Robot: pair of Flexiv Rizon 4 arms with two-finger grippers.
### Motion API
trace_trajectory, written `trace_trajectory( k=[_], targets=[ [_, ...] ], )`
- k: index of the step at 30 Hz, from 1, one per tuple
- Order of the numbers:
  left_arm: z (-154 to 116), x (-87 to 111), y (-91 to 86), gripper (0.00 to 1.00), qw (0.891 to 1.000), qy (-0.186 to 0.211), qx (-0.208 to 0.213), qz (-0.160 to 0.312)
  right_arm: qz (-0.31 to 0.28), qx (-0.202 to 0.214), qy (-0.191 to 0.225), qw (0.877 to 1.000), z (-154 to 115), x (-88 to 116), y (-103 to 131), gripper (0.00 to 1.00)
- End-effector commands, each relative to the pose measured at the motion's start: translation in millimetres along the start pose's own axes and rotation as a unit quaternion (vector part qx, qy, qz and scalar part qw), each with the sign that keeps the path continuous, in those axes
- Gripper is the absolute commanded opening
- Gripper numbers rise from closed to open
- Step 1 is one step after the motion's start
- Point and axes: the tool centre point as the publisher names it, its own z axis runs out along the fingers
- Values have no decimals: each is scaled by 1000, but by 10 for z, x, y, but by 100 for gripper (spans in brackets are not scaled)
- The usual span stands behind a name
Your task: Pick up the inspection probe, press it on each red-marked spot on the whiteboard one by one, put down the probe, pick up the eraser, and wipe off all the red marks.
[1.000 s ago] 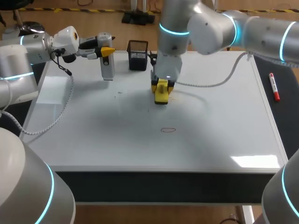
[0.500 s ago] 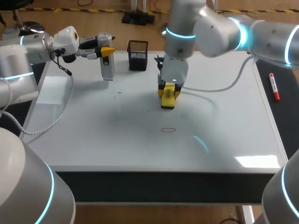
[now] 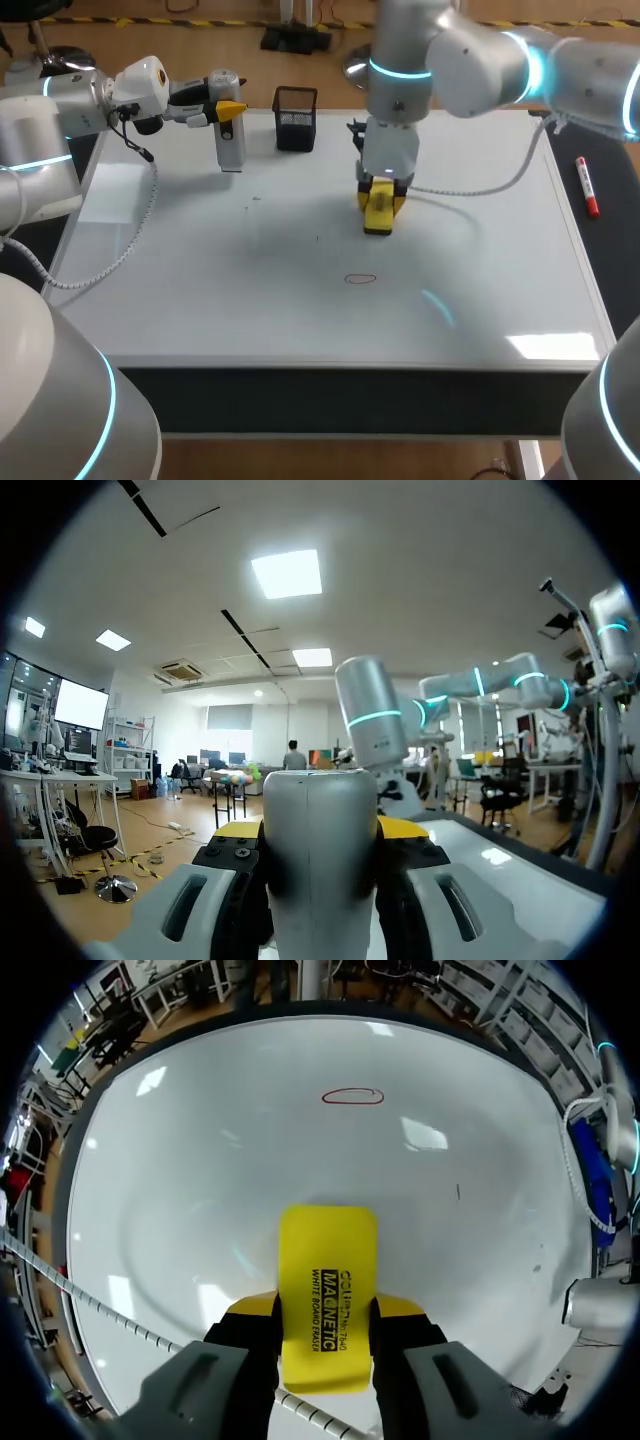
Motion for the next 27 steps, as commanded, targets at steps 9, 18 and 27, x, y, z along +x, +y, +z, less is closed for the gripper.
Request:
trace_trajectory(
  k=[9, 18, 27],
  targets=[
    [11, 15, -3, 0, 1000, -3, 1, 2, 10, 19, 7, 1000, -20, 231, -67, 0],
    [11, 15, -3, 0, 1000, -3, 1, 2, -4, 37, -1, 999, -500, 211, -97, 0],
    [11, 15, -3, 0, 1000, -3, 1, 2, -17, 54, -3, 998, -723, 208, -190, 0]
  ],
)
